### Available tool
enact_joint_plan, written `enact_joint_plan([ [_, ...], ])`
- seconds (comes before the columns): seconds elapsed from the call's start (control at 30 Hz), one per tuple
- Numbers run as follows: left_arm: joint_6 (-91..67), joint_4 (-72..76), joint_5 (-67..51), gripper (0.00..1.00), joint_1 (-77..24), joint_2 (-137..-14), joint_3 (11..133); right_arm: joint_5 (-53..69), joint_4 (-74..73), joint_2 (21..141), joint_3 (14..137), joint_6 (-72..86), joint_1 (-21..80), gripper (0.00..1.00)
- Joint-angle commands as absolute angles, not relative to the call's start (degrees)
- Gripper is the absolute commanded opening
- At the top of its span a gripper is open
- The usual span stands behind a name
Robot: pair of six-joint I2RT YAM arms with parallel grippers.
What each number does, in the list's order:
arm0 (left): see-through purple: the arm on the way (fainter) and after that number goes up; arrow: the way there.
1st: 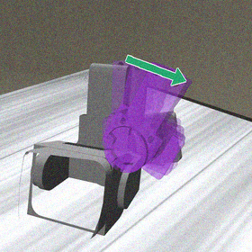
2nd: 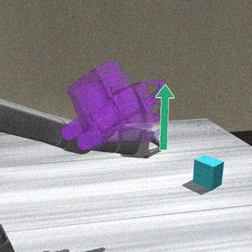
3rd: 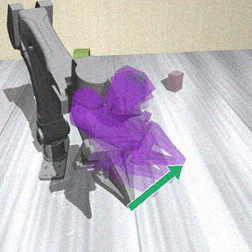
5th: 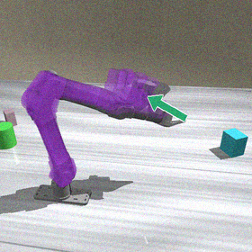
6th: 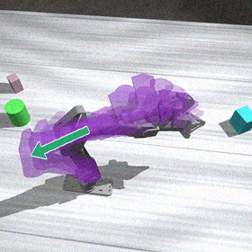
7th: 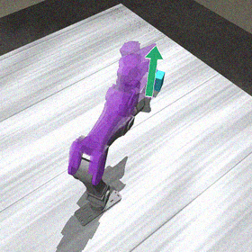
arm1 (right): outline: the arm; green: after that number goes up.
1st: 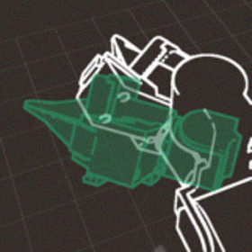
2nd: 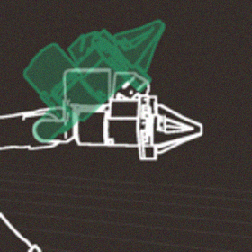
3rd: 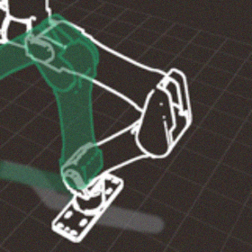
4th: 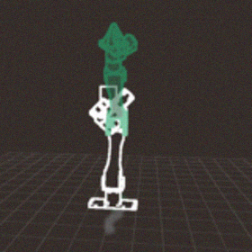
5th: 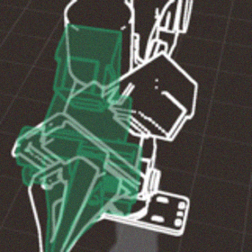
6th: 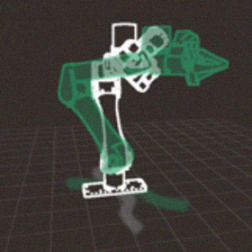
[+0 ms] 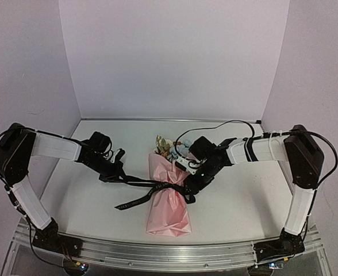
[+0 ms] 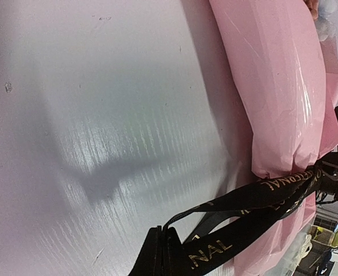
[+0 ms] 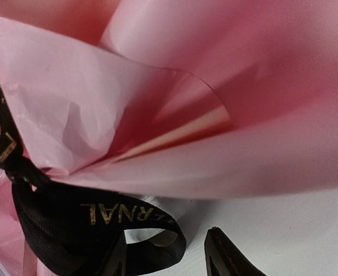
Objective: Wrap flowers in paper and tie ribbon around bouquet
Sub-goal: Tie the ribbon around the folded bouquet.
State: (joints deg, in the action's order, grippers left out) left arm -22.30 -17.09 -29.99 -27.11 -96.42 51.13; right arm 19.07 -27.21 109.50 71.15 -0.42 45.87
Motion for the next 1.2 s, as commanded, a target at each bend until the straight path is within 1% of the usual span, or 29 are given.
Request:
enact_joint_plan([
  [0.0,-21.0,-17.9,-29.8,0.00,-27.3,-96.4,54.3,20.7,-23.3,111.3,71.3,-1.1,45.4,0.42],
  [0.07,-21.1,-18.0,-29.7,0.00,-27.4,-96.3,54.5,21.0,-22.8,111.6,71.2,-0.3,45.3,0.32],
  [0.1,-21.2,-18.1,-29.5,0.00,-27.4,-96.2,54.5,21.2,-22.8,111.6,71.3,0.6,45.3,0.24],
  [0.13,-21.4,-18.1,-29.2,0.00,-27.3,-96.2,54.5,21.3,-22.8,111.4,71.2,1.6,45.3,0.12],
  [0.17,-21.6,-18.2,-28.8,0.00,-27.3,-96.1,54.5,21.1,-22.8,111.0,71.0,2.5,45.3,0.04],
  [0.2,-21.8,-18.3,-28.3,0.00,-27.4,-96.0,54.4,20.5,-22.8,110.5,70.3,3.3,45.2,0.01],
  [0.27,-22.4,-18.5,-27.3,0.00,-27.3,-95.8,54.5,18.6,-22.8,108.3,68.8,4.7,45.3,0.00],
  [0.5,-23.7,-18.8,-24.1,0.00,-27.3,-95.3,53.7,3.7,-25.2,97.2,59.9,12.4,45.3,0.00],
  [0.77,-24.4,-18.5,-22.9,0.00,-27.1,-95.9,52.8,-8.6,-26.4,89.6,53.3,19.7,45.4,0.00],
  [0.97,-24.5,-18.4,-22.6,0.00,-26.6,-96.1,52.2,-14.7,-29.6,86.9,52.0,21.8,45.5,0.00],
  [1.17,-24.6,-18.5,-21.8,0.00,-26.0,-95.8,51.2,-17.1,-31.2,85.9,50.3,23.3,45.5,0.00],
])
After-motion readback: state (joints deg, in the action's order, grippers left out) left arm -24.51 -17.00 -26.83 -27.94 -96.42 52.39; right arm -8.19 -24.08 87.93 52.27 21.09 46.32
